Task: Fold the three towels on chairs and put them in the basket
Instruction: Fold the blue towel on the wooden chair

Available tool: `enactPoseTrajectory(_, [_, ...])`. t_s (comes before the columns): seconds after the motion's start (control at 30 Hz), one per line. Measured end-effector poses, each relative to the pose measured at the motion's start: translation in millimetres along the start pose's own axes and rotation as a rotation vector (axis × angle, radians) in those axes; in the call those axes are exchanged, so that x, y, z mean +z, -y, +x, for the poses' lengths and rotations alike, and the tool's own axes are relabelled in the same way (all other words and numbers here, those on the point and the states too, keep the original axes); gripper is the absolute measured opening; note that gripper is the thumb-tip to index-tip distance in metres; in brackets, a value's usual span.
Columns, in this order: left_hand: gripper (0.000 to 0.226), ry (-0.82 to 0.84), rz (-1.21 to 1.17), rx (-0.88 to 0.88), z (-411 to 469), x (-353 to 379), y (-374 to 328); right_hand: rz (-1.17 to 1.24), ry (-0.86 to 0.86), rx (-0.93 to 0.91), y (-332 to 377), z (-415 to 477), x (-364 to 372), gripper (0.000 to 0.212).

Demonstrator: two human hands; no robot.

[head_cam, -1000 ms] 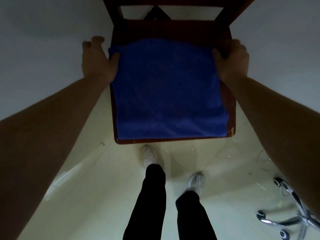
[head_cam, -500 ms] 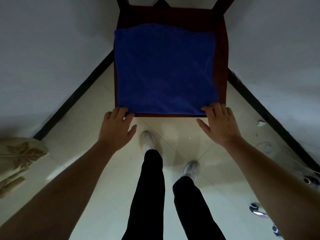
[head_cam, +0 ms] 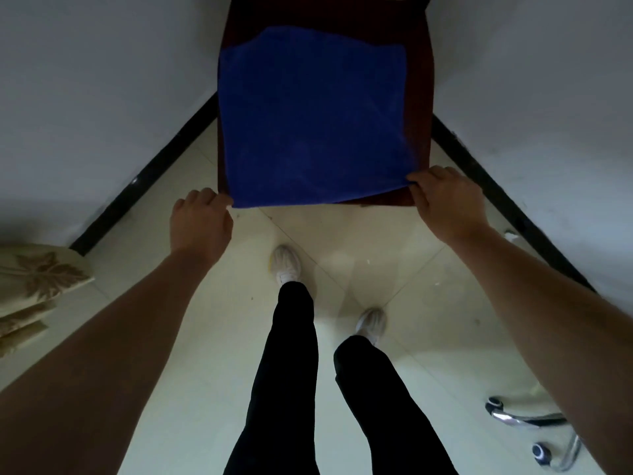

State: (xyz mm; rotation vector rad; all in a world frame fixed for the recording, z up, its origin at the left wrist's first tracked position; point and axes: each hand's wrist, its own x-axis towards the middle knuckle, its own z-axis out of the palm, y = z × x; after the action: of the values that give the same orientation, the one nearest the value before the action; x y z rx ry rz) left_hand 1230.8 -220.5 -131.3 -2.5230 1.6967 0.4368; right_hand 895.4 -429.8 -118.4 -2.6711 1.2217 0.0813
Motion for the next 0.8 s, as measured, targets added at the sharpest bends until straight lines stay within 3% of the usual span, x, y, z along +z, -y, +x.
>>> enactPoseTrajectory(0.1, [0.025,-0.011,-0.014,0.083,-3,-8,-9,0.021,0.035,-0.045,1,5,-18,0.02])
enactPoseTrajectory(0.27, [0.049,0.14,0.074,0.134,10,14,-28,0.046,0.06,-0.09,0,0,-6,0.02])
enactPoseTrajectory(0.37, [0.031,0.067,0.11,0.154,24,22,-30,0.051,0.057,-0.073,-1,-10,5,0.02])
enactPoseTrajectory(0.5, [0.028,0.044,0.061,0.197,28,14,-22,0.092,0.073,-0.025,-3,-13,1,0.023])
enactPoseTrajectory(0.63, [0.016,-0.142,-0.122,0.082,26,-30,-15,0.161,-0.004,0.089,1,1,-31,0.025])
enactPoseTrajectory(0.8, [0.023,-0.348,-0.29,-0.091,44,-109,-16,0.35,-0.155,0.174,19,40,-96,0.026])
